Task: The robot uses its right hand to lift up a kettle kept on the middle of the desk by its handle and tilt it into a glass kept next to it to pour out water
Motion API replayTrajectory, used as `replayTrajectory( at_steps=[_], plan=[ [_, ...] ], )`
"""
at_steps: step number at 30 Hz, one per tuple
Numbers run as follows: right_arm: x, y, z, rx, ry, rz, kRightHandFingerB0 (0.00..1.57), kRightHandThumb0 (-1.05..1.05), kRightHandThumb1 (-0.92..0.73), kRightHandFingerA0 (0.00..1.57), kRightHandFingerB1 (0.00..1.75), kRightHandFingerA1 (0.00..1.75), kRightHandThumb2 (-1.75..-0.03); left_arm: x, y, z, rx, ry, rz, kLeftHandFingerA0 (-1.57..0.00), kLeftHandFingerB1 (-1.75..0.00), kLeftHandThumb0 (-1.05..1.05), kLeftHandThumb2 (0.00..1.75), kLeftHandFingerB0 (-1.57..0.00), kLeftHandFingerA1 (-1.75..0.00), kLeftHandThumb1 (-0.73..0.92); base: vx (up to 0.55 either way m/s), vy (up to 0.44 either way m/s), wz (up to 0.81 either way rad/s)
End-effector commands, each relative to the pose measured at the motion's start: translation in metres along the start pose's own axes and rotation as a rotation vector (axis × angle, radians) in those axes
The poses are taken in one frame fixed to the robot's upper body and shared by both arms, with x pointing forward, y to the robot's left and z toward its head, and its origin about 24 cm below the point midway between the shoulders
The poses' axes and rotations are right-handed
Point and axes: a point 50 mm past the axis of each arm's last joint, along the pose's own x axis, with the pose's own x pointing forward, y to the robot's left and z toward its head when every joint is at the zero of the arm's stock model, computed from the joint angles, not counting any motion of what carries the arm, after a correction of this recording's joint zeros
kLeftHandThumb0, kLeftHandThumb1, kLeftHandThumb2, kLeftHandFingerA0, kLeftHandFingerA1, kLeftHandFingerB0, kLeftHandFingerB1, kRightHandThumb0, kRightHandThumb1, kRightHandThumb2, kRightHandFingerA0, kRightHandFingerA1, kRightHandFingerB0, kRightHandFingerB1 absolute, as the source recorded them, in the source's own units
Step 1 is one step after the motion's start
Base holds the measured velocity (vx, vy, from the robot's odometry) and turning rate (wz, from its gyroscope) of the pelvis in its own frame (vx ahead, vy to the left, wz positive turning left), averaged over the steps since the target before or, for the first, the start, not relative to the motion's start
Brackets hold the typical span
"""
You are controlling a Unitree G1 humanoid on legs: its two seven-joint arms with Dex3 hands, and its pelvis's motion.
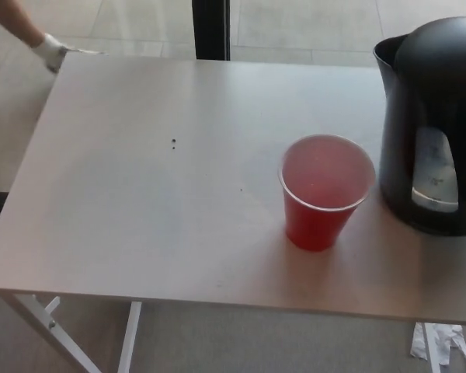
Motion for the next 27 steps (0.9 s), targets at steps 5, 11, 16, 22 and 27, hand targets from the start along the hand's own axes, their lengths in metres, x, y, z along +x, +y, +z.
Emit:
replayTrajectory(
  at_steps=[5, 11, 16, 22, 27],
  plan=[
    [-0.018, -0.006, -0.035, 0.066, 0.088, -0.016, 0.76, -0.10, -0.50, 1.00, 1.69, 1.75, -1.16, -0.001, 0.002, 0.004, -0.002, -0.018, -0.006, -0.51, -0.41, -0.77, 0.65, -0.34, -0.48, 0.84, 0.00, 0.000, 0.00],
    [-0.032, -0.007, -0.062, 0.014, 0.135, 0.026, 0.69, -0.15, -0.63, 0.96, 1.67, 1.75, -1.00, 0.000, 0.001, 0.001, -0.016, -0.013, -0.006, -0.50, -0.40, -0.82, 0.65, -0.34, -0.48, 0.83, 0.00, 0.000, 0.00],
    [-0.037, -0.011, -0.072, -0.056, 0.148, 0.056, 0.80, -0.14, -0.57, 0.96, 1.64, 1.75, -1.17, 0.000, 0.002, 0.001, -0.017, -0.008, -0.004, -0.51, -0.39, -0.79, 0.65, -0.33, -0.47, 0.83, 0.00, 0.000, 0.00],
    [-0.041, -0.017, -0.069, -0.179, 0.120, 0.117, 0.65, -0.26, -0.73, 0.80, 0.55, 1.64, -0.63, 0.000, 0.002, 0.001, -0.011, -0.005, -0.001, -0.45, -0.51, -0.80, 1.04, -0.28, -0.58, 0.66, 0.00, 0.000, 0.00],
    [-0.046, -0.022, -0.063, -0.311, 0.133, 0.297, 0.12, -0.55, -0.72, 0.28, 0.24, 0.56, -0.64, -0.001, 0.001, -0.001, 0.008, -0.004, 0.004, -0.46, -0.52, -0.80, 1.05, -0.29, -0.58, 0.67, 0.00, 0.000, 0.00]
  ],
)
